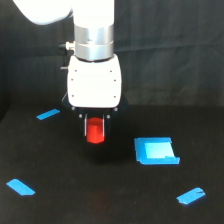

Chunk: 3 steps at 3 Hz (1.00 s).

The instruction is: Pick up the red object from the table

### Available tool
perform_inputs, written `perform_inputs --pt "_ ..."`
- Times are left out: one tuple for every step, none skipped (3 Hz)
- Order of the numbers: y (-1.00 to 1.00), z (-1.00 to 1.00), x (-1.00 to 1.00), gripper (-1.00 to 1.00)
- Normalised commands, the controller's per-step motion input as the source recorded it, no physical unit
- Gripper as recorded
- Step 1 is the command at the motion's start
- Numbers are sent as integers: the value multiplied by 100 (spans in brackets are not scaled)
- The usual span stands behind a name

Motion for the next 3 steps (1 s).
perform_inputs --pt "2 92 4 -100" --pt "11 91 7 -100" --pt "14 80 -2 -100"
